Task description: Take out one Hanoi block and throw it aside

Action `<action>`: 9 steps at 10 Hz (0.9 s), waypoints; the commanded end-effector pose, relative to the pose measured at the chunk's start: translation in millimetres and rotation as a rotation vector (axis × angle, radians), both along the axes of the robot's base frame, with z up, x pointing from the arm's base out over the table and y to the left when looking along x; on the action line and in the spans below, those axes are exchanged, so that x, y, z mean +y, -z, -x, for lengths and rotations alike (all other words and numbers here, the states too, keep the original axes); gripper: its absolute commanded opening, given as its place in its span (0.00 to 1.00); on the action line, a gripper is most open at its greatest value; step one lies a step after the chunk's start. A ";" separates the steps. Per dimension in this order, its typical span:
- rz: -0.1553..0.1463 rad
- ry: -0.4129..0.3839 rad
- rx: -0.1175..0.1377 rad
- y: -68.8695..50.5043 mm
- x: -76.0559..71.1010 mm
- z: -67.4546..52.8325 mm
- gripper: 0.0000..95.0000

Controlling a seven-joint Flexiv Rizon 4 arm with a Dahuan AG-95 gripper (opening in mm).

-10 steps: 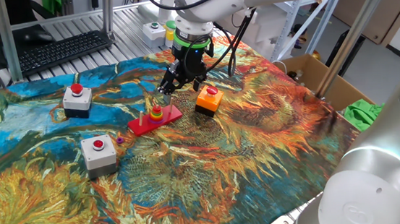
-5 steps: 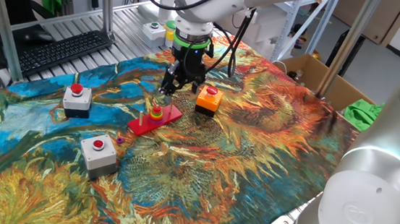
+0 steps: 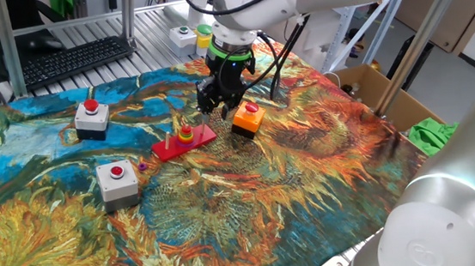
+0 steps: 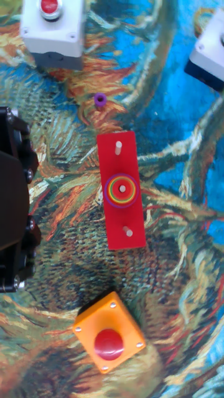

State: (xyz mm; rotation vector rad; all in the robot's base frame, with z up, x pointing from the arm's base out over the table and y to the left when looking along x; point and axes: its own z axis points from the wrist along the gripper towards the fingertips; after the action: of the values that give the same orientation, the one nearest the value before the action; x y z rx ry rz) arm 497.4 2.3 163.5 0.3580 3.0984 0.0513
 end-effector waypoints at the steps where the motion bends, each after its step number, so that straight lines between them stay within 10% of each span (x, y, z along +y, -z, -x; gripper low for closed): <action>1: 0.001 -0.002 0.000 3.7 1.3 -1.8 0.00; 9: 0.000 -0.027 0.000 20.2 5.8 -11.4 0.00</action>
State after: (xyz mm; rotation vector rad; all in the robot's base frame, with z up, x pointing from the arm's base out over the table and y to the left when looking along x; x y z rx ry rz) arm 509.2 8.3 141.8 0.3161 3.1051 0.0509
